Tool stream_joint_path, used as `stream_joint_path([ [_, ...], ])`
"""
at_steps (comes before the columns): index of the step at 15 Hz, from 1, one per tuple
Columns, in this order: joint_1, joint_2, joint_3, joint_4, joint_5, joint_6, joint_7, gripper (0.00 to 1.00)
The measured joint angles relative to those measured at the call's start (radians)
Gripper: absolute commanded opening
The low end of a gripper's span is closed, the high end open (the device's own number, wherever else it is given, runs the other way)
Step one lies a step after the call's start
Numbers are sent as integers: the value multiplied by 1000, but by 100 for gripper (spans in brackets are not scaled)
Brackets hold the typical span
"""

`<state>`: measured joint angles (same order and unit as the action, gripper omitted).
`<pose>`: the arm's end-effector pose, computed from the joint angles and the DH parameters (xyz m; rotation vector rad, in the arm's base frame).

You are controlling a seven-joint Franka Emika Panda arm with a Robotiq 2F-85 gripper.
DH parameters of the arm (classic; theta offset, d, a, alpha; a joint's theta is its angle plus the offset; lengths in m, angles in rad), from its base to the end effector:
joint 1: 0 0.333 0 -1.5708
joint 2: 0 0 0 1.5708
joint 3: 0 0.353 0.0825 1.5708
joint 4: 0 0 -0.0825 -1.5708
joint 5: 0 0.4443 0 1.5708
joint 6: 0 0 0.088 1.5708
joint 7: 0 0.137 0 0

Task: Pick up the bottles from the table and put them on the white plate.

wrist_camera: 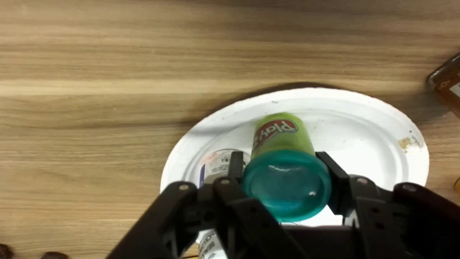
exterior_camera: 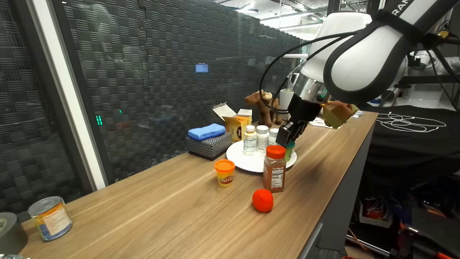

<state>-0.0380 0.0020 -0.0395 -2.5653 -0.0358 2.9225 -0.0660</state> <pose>0.5225 -0.0386 0.2598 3.0539 0.0337 0.5452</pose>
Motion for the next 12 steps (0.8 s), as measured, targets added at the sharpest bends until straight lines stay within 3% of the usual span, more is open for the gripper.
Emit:
stream_joint_path([
  [8,0,22,1,5,4,27,34,27],
  [9,0,26,1,5,4,32,37,34],
  [10,0,30,1,5,4,38,41,77],
  [12,1,35,1,5,4,47,45,78],
])
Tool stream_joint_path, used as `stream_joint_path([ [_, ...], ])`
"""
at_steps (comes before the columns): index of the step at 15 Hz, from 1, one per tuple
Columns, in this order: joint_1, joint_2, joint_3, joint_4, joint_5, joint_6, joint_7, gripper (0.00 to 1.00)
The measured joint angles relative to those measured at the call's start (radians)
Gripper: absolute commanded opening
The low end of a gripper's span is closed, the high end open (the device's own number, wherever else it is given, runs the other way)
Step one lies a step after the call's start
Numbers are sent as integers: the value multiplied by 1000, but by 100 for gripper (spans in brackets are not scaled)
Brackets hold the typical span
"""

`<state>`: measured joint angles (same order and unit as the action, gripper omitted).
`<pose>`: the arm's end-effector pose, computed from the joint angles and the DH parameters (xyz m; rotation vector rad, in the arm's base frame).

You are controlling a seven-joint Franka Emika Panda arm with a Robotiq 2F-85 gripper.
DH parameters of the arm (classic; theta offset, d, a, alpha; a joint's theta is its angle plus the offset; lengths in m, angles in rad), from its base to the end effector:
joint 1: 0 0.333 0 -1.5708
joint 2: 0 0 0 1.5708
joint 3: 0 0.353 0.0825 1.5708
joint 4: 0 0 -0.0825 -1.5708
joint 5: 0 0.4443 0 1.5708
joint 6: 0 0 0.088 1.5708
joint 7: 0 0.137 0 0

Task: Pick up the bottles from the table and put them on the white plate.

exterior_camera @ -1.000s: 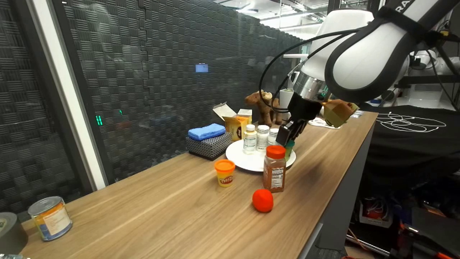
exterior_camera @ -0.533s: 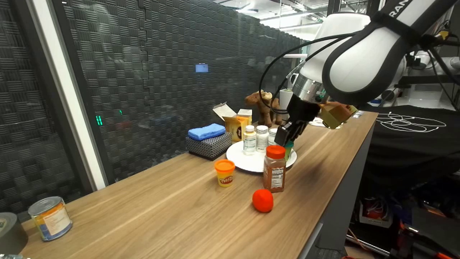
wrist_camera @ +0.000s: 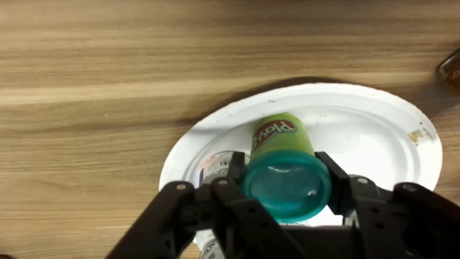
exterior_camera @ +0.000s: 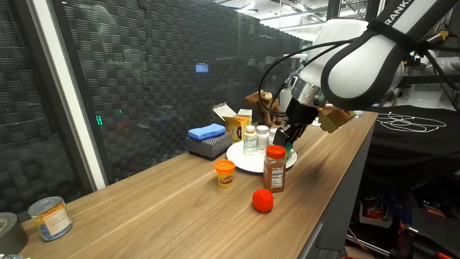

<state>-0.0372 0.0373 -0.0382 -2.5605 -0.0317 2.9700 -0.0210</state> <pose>0.5265 -0.0379 0.2495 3.0577 -0.0365 0.5741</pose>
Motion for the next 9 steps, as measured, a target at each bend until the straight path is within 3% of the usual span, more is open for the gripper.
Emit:
stream_joint_path([
  [3,0,-1,3,0,3,0,7,99],
  [9,2,-80,6,0,-22,-71,189,100],
])
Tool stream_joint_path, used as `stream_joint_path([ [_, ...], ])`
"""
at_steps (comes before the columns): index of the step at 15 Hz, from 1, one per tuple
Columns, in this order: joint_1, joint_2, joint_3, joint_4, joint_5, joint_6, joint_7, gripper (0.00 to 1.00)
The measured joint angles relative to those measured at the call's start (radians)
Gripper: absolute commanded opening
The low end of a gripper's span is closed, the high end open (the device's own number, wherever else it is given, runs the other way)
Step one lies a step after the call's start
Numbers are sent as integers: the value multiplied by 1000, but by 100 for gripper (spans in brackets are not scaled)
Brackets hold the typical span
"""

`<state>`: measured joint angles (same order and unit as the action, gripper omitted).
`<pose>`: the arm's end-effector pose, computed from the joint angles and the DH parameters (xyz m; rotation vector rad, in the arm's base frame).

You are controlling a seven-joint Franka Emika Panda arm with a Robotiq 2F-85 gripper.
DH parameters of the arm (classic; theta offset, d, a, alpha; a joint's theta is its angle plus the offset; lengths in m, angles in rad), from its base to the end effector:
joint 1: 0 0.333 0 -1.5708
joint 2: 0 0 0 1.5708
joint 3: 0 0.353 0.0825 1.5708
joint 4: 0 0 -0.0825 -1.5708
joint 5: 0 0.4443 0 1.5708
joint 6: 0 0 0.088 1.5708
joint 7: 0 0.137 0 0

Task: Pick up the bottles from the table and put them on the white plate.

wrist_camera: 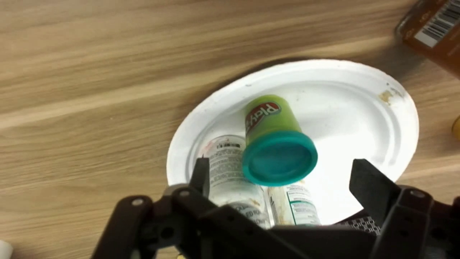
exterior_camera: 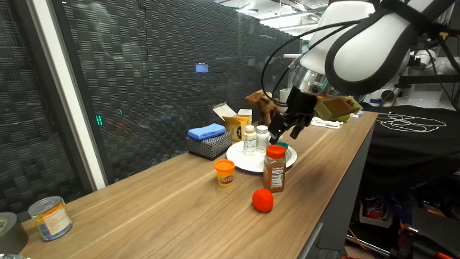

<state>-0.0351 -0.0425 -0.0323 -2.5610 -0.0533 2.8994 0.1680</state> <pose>0.5253 -0.0326 0.2820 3.0694 -0.2868 0.5951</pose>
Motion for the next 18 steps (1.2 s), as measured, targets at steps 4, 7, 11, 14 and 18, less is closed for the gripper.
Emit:
stream_joint_path([
  [4,-4,-125,57,-7,-162,-166,271,100],
  [7,3,-215,173,-3,-178,-327,423,100],
  [11,29,-257,298,40,-179,-449,591,100],
  [14,29,-241,326,84,-196,-493,665,100],
  [18,6,-178,303,133,-237,-524,707,100],
])
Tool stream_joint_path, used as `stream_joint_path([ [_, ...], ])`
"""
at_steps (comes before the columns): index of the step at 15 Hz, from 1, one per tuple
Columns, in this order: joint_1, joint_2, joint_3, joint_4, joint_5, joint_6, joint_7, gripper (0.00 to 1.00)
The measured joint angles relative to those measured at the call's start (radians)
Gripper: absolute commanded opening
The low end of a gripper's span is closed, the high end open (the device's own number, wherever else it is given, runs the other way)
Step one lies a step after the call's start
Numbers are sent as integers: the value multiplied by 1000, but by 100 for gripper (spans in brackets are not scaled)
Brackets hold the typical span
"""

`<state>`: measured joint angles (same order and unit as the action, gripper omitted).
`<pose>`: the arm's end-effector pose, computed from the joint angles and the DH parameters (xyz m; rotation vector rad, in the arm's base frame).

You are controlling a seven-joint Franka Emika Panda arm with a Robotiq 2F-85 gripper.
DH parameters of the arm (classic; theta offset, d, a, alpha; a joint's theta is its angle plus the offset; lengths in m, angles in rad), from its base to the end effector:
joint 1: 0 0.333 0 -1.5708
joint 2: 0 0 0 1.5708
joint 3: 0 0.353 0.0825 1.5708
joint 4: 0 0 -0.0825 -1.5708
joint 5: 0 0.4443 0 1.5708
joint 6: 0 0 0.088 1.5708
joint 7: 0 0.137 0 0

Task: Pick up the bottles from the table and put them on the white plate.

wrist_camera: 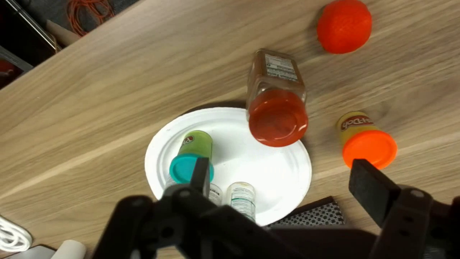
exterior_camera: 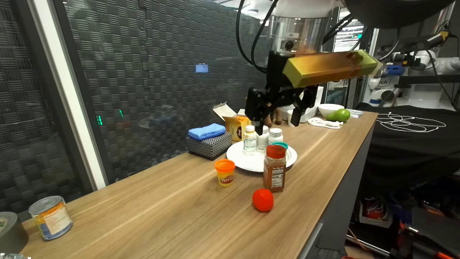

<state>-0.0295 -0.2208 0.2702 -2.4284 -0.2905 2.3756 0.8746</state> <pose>0.5076 0.1144 0.3748 2.8886 -0.6473 0.4110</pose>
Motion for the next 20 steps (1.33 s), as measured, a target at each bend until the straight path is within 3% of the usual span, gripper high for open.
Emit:
stream_joint_path([
  [6,-10,95,-99,75,12,-86,7,100],
  [9,-1,114,-129,99,113,-101,-17,100],
  [14,17,117,-150,109,273,-117,-68,100],
  [20,27,128,-153,98,342,-135,-99,100],
])
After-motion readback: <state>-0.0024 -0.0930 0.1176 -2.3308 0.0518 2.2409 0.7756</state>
